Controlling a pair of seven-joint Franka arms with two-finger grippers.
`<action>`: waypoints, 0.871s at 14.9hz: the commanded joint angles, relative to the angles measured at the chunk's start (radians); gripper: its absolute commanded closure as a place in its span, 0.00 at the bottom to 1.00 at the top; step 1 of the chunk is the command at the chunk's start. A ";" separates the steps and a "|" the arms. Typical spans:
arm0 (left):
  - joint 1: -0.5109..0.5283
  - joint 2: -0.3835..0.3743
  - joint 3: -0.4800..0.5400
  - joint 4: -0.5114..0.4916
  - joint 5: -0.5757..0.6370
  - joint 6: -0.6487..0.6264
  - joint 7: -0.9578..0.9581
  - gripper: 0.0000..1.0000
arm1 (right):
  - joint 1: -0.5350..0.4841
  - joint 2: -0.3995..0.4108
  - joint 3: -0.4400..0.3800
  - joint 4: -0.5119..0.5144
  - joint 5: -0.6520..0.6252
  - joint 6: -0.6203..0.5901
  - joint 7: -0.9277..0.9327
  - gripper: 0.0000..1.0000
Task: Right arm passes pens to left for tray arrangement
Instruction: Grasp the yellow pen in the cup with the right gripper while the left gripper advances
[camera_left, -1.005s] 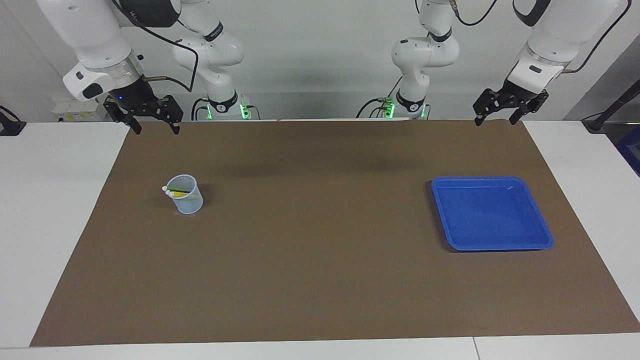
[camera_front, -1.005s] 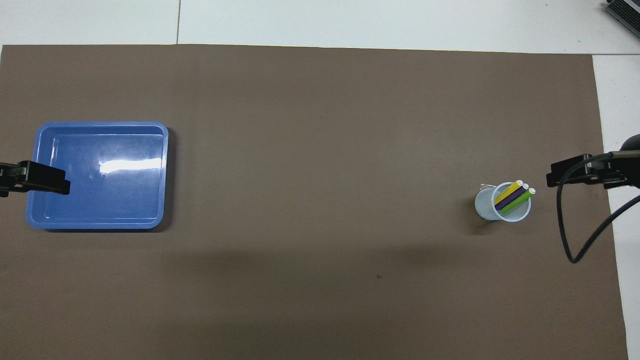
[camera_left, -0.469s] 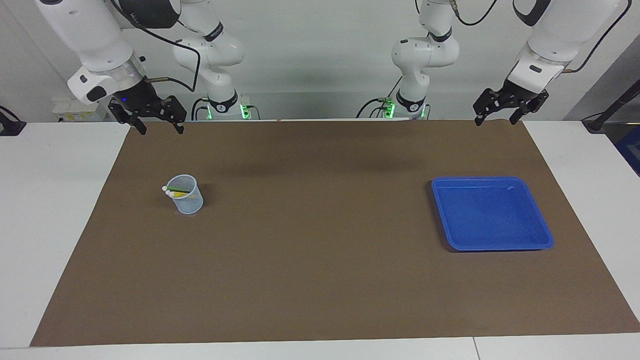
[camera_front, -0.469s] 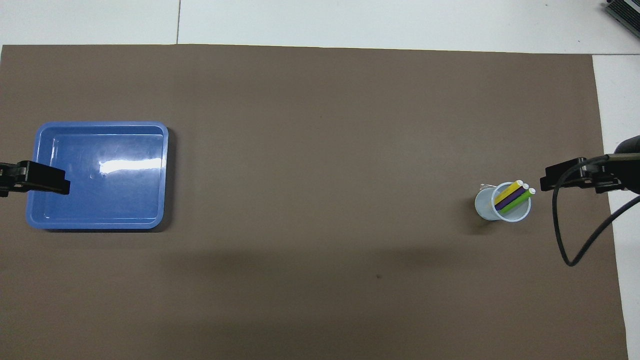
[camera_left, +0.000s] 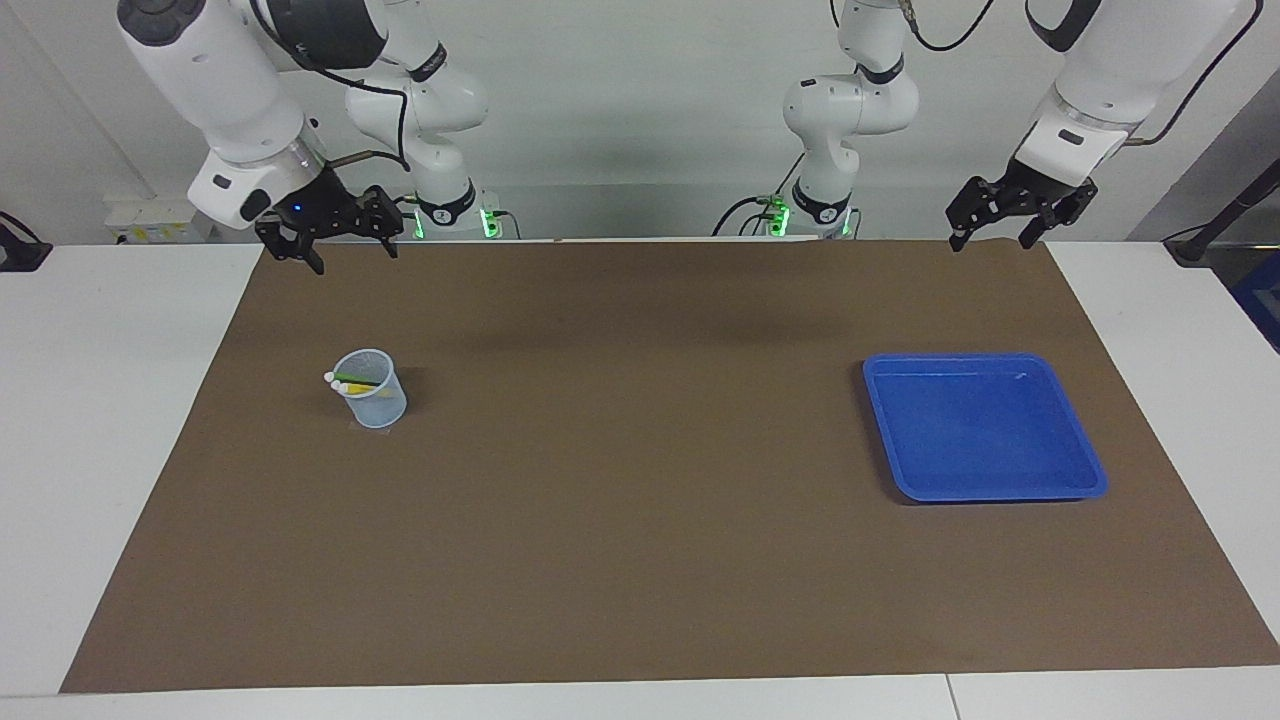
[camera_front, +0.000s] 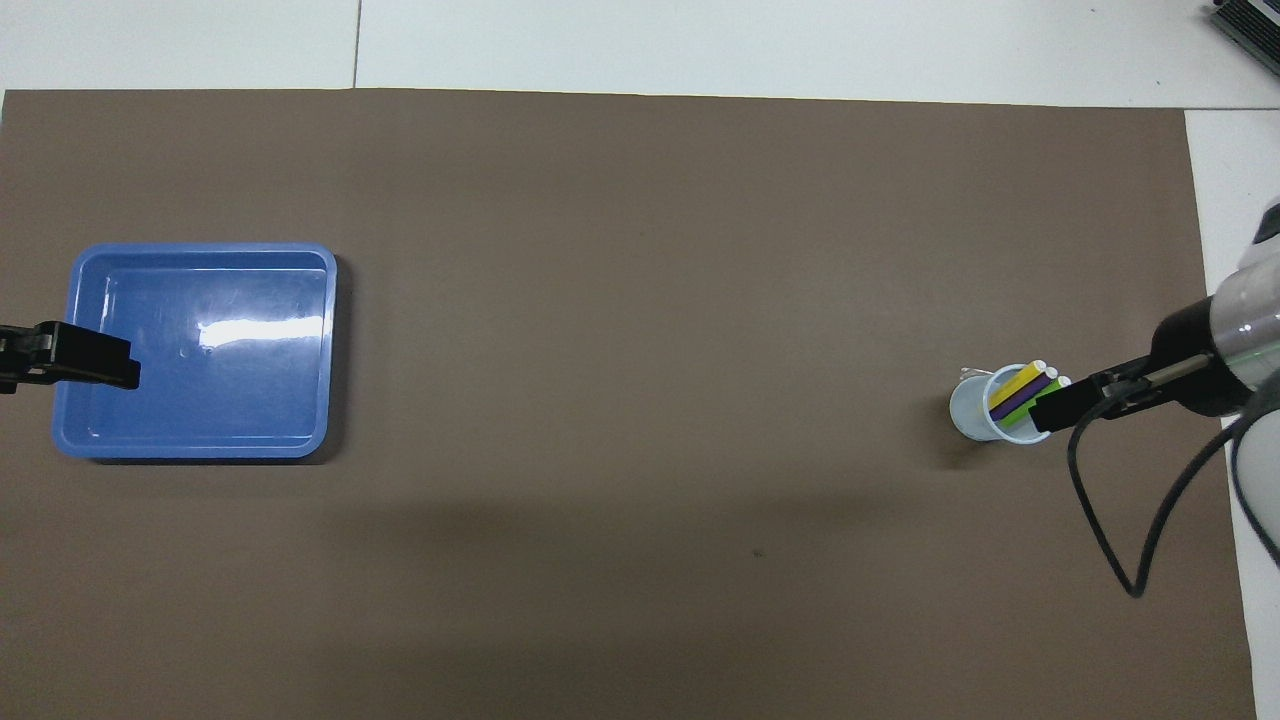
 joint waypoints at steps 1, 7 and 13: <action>-0.021 -0.018 0.011 -0.012 0.018 0.011 0.003 0.00 | 0.004 -0.029 -0.004 -0.092 0.013 0.080 -0.211 0.00; -0.021 -0.018 0.011 -0.010 0.016 0.014 0.005 0.00 | -0.014 0.028 -0.004 -0.166 -0.041 0.259 -0.663 0.00; -0.019 -0.018 0.011 -0.010 0.016 0.017 0.005 0.00 | -0.028 0.132 -0.004 -0.212 -0.084 0.455 -1.062 0.00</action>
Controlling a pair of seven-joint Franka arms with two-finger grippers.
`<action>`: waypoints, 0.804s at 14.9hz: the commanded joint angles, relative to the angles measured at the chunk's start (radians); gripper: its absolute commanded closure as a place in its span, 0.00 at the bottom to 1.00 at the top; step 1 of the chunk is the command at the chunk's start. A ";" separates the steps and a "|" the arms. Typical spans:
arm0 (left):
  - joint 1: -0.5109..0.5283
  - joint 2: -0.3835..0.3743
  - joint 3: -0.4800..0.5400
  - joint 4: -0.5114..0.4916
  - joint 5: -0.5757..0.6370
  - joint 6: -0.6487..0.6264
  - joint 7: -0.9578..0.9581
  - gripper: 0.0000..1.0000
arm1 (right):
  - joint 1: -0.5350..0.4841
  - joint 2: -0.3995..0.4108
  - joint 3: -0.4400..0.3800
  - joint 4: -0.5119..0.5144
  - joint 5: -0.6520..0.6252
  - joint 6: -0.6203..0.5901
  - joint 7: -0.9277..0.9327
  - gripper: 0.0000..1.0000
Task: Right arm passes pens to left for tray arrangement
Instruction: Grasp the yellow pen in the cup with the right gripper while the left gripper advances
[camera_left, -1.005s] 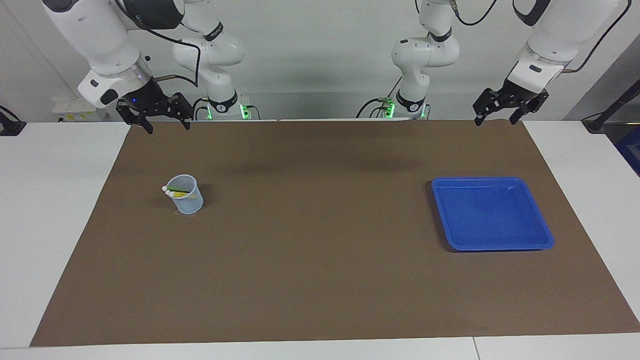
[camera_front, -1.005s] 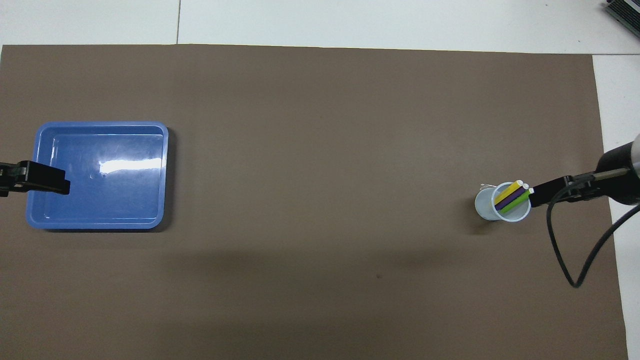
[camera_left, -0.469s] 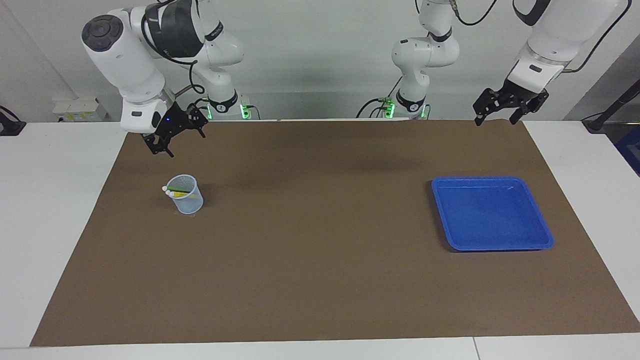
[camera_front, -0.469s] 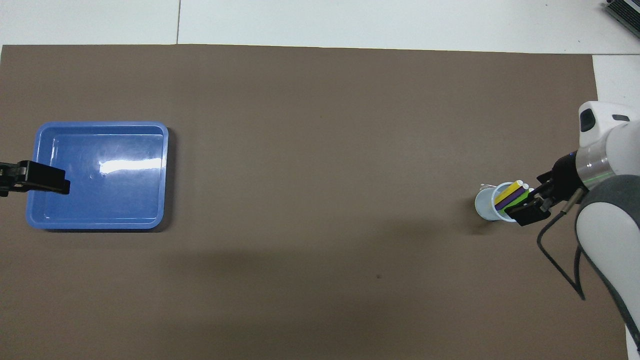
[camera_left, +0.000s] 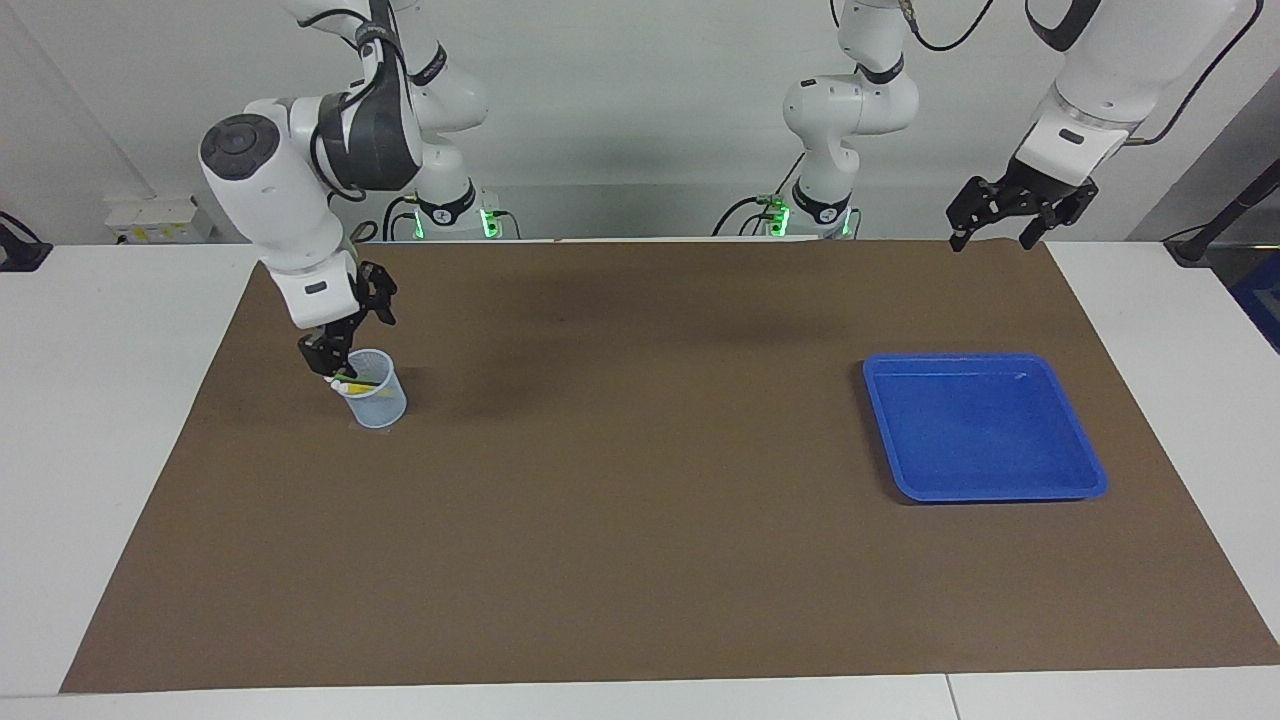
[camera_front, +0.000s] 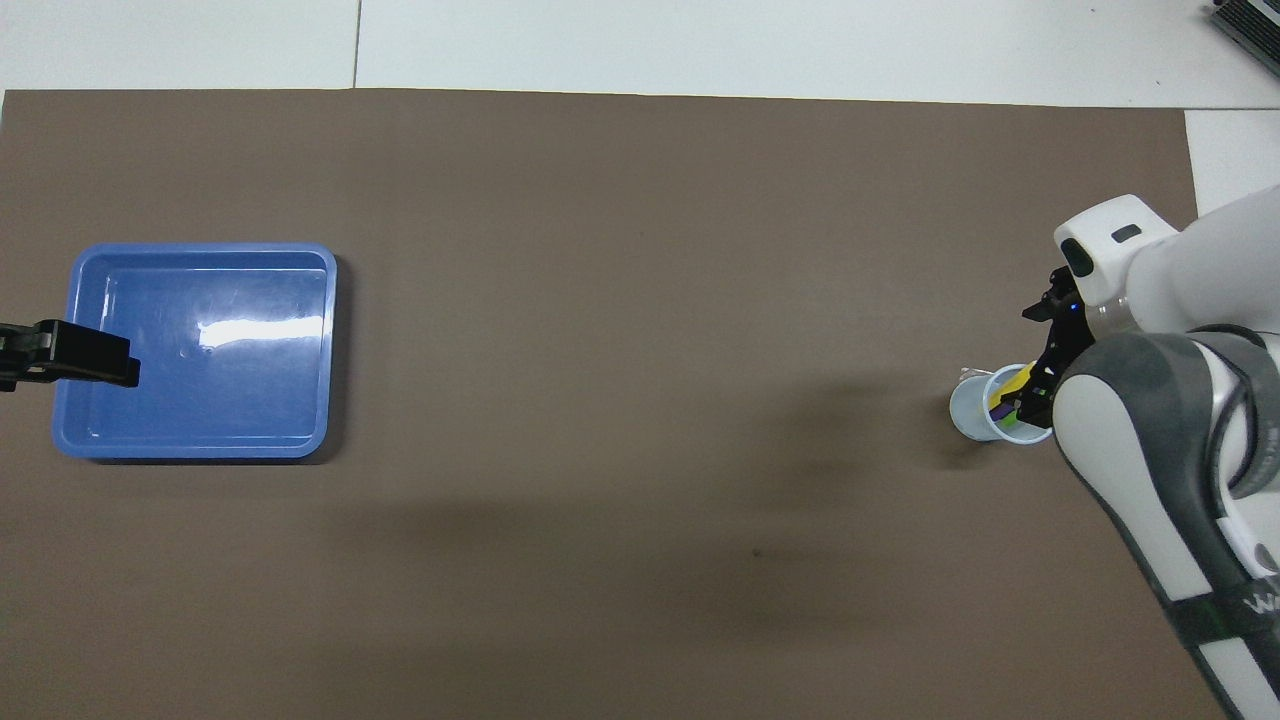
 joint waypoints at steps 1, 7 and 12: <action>-0.019 -0.017 0.011 -0.012 0.016 0.019 0.005 0.00 | -0.019 0.020 0.006 -0.032 -0.020 0.069 -0.151 0.00; -0.020 -0.026 0.008 -0.033 -0.115 0.045 -0.130 0.00 | -0.046 0.040 0.004 -0.069 -0.037 0.103 -0.198 0.05; -0.041 -0.074 0.008 -0.140 -0.322 0.149 -0.398 0.00 | -0.086 0.040 0.004 -0.115 -0.037 0.158 -0.207 0.19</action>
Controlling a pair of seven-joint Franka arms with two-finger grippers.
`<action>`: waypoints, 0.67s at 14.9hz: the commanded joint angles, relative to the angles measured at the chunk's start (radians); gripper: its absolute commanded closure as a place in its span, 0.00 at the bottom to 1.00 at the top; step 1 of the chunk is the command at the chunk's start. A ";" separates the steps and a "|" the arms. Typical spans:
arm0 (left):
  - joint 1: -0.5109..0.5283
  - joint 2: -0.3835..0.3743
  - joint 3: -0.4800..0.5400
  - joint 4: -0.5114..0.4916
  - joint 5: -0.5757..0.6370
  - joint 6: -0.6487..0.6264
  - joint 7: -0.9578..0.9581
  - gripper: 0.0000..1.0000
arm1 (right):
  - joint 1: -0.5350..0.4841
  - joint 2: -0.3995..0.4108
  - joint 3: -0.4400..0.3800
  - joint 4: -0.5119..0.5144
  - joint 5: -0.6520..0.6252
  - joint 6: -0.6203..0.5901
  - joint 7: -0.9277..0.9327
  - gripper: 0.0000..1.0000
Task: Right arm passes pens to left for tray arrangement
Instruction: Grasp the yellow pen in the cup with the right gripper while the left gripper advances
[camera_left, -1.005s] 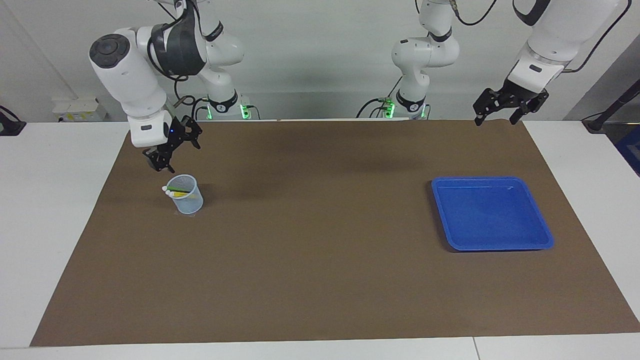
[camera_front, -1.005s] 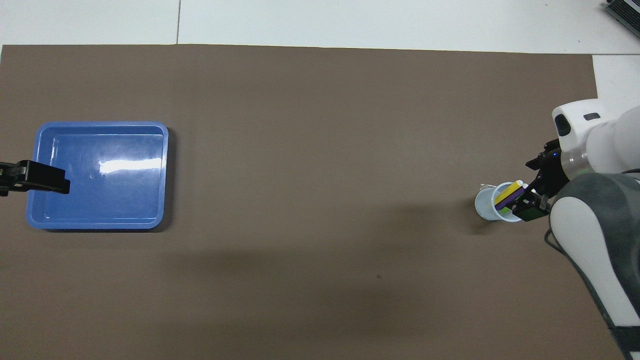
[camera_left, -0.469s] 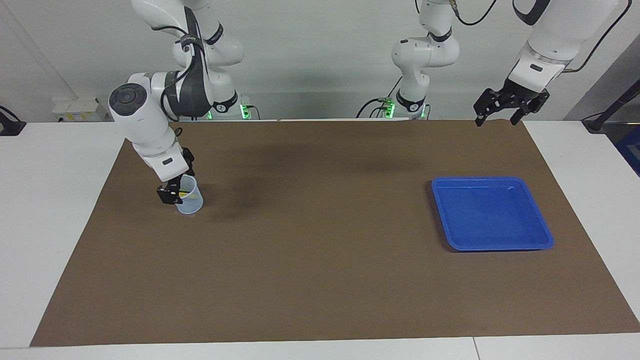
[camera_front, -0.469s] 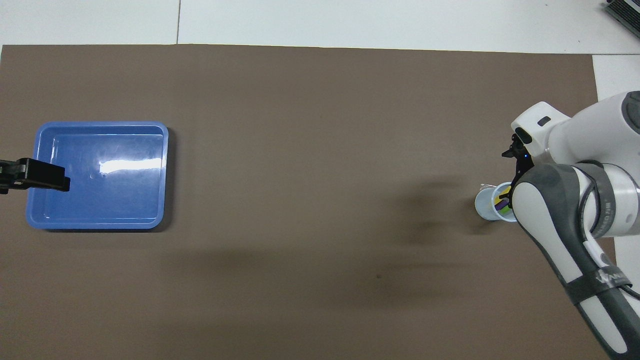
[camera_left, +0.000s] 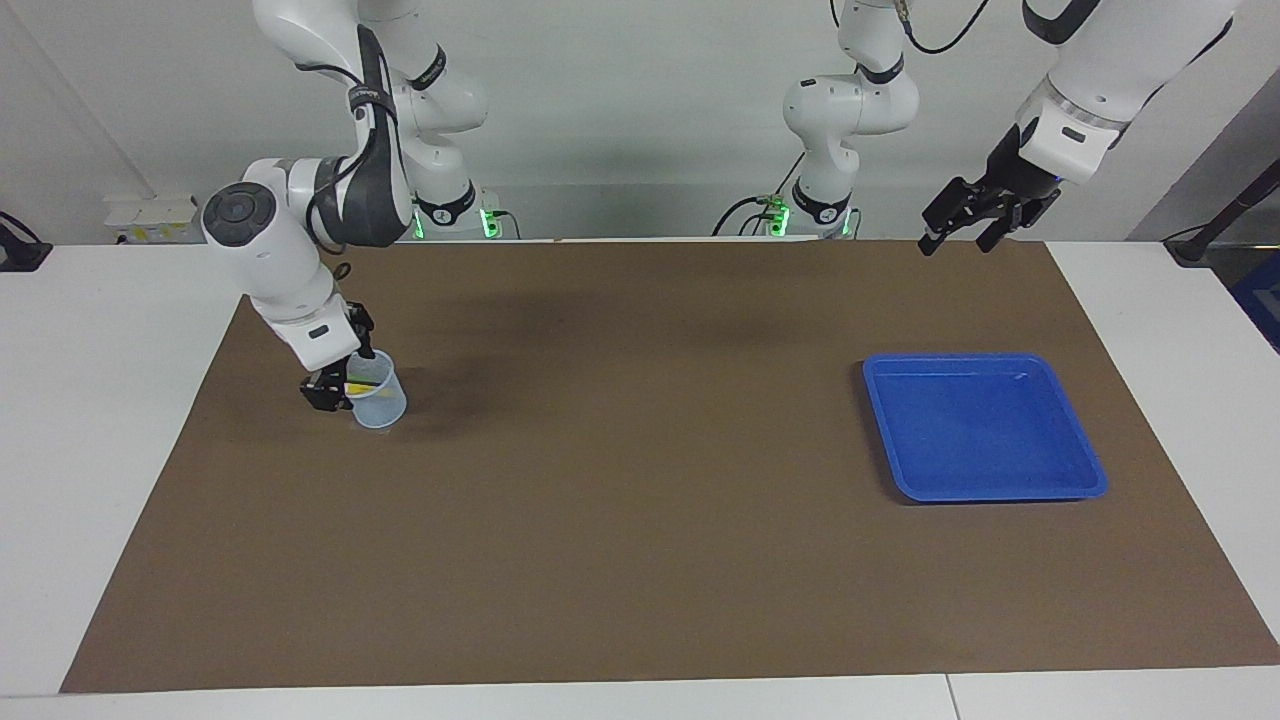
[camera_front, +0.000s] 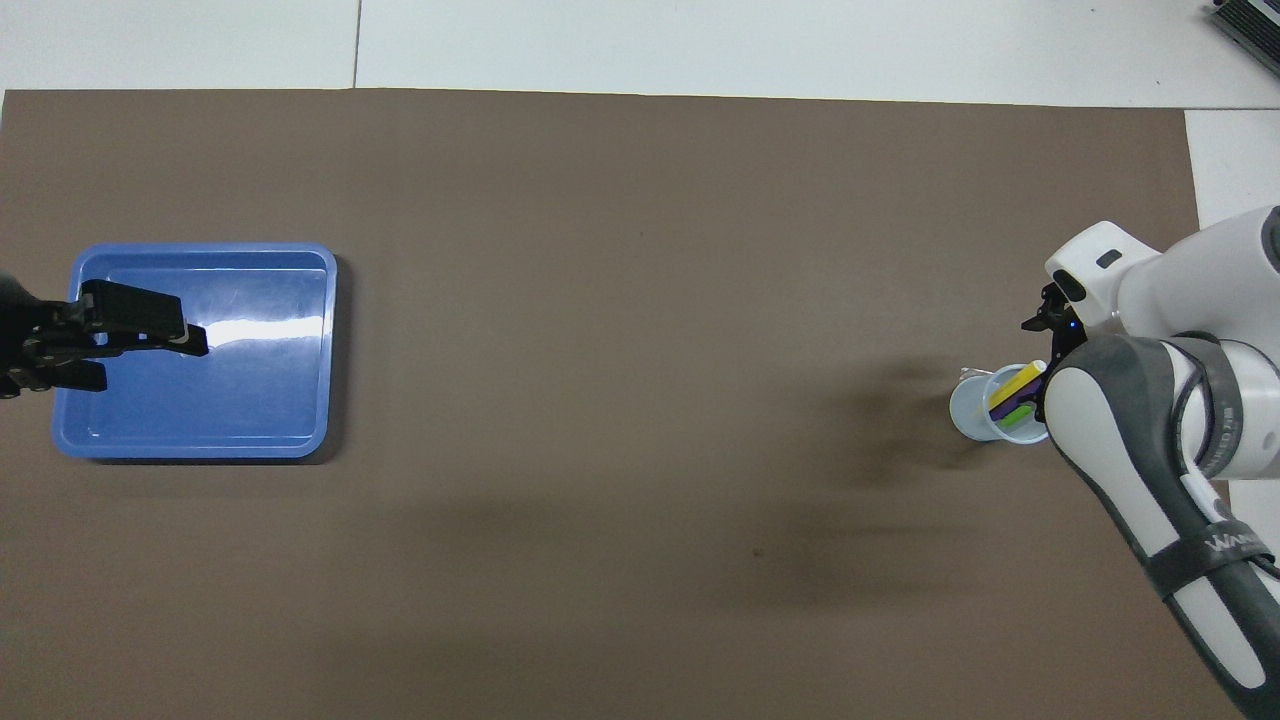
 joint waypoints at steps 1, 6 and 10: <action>-0.054 -0.076 0.012 -0.130 -0.081 0.108 -0.170 0.00 | -0.007 -0.008 0.005 -0.025 -0.017 0.026 -0.014 0.20; -0.135 -0.119 0.012 -0.232 -0.204 0.248 -0.447 0.00 | -0.008 -0.003 0.005 -0.040 -0.017 0.040 -0.013 0.32; -0.151 -0.171 0.012 -0.340 -0.367 0.370 -0.568 0.00 | -0.010 -0.005 0.005 -0.046 -0.017 0.040 -0.011 0.37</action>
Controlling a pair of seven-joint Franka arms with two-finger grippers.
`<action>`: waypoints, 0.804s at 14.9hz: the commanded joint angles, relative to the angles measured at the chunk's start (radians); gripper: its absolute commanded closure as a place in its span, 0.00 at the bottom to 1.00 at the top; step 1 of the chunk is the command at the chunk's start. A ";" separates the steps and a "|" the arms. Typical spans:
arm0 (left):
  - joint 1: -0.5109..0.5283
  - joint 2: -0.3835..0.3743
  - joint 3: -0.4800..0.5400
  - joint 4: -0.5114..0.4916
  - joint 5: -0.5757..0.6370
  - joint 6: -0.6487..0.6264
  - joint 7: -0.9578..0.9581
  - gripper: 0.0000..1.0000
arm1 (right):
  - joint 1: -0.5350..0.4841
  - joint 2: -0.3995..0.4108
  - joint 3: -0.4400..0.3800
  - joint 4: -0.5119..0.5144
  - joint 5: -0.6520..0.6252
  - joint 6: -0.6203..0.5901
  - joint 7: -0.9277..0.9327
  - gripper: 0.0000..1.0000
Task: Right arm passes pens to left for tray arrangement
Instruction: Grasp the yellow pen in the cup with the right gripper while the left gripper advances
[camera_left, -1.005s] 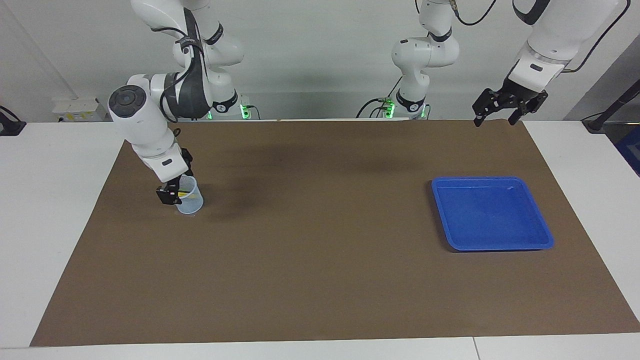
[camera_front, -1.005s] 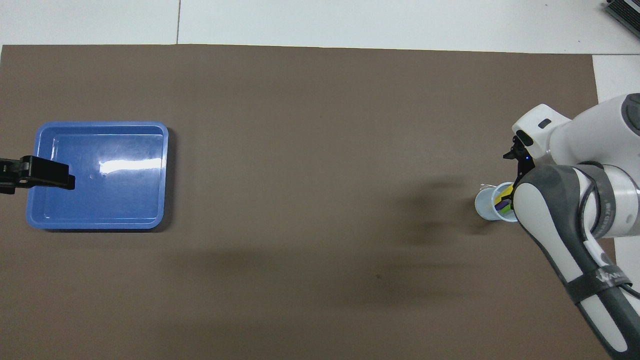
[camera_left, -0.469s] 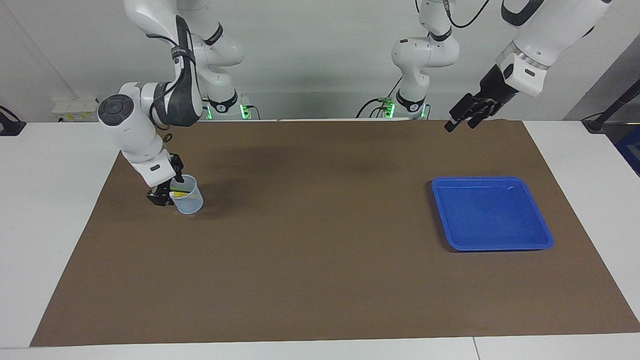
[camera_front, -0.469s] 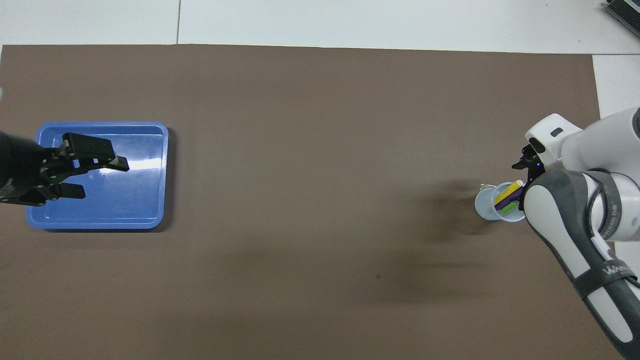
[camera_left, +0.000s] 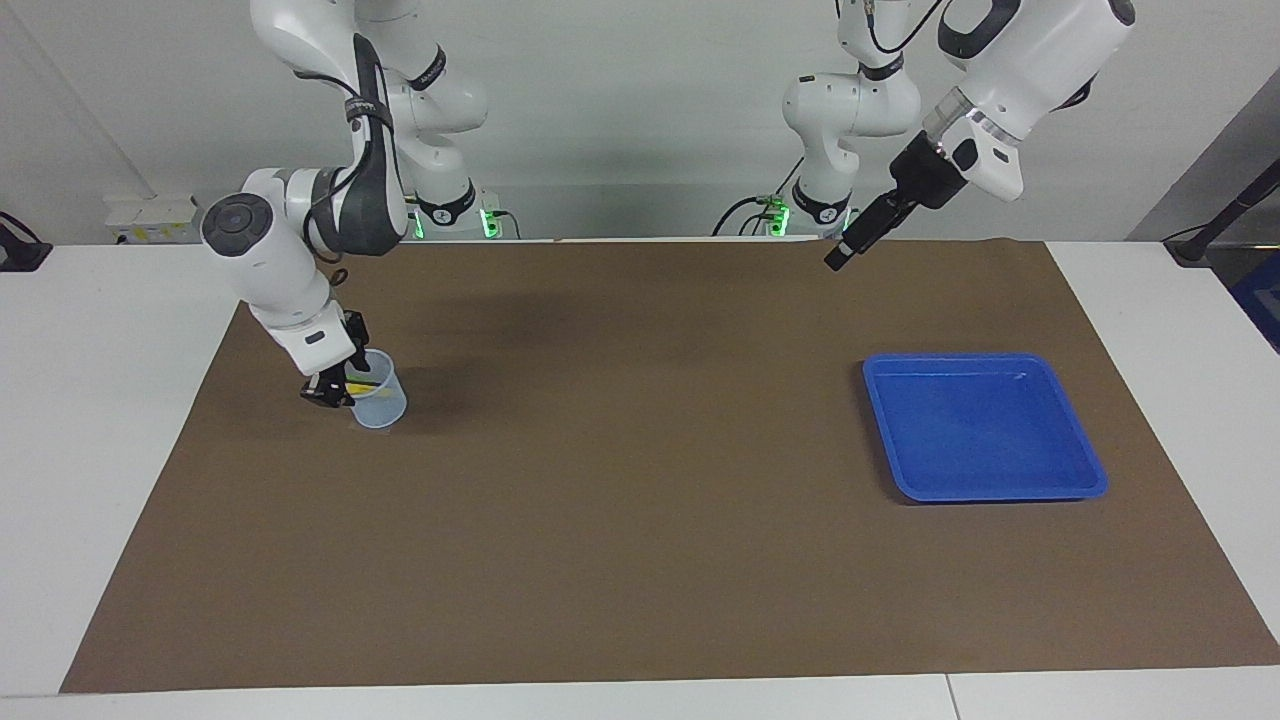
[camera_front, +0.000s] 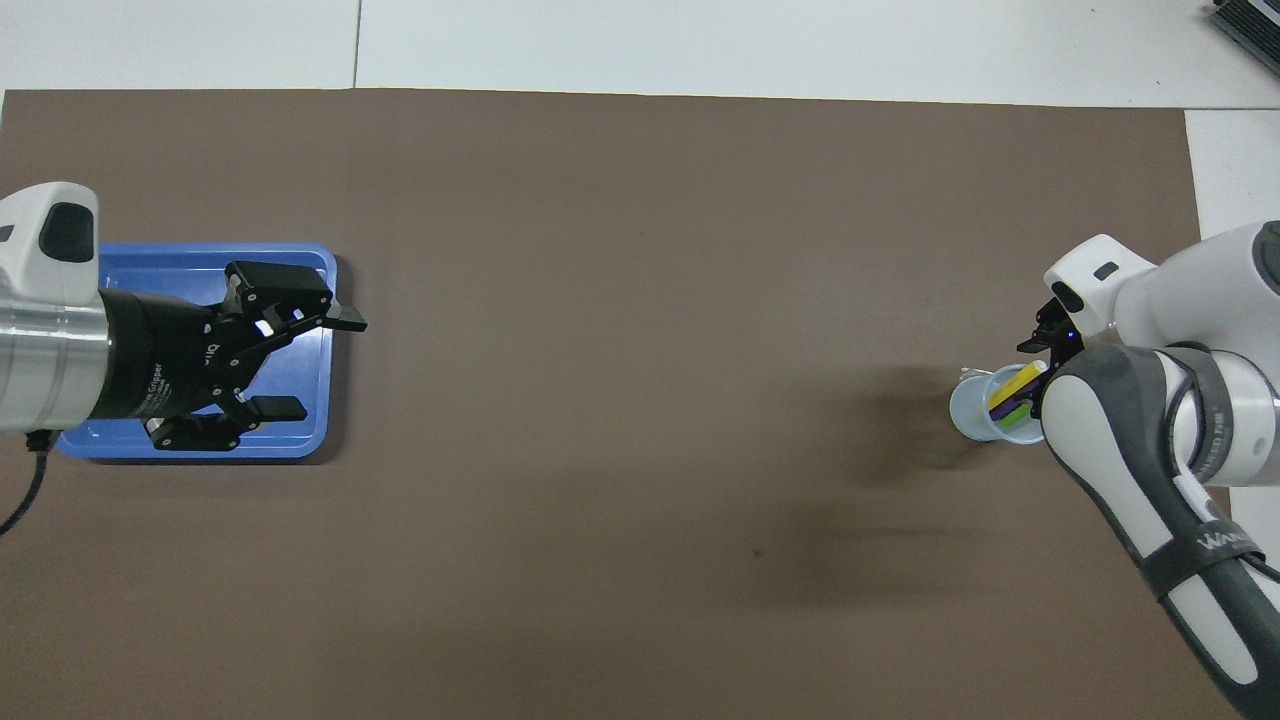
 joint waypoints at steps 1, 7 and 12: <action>-0.018 -0.097 0.015 -0.159 -0.147 0.145 -0.064 0.00 | -0.011 -0.006 0.005 -0.018 -0.017 0.023 -0.010 0.37; -0.064 -0.134 -0.074 -0.241 -0.171 0.270 -0.269 0.00 | -0.034 -0.006 0.005 -0.020 -0.017 0.018 -0.012 0.37; -0.069 -0.134 -0.082 -0.242 -0.171 0.273 -0.299 0.03 | -0.032 -0.009 0.005 -0.024 -0.017 0.011 -0.001 0.55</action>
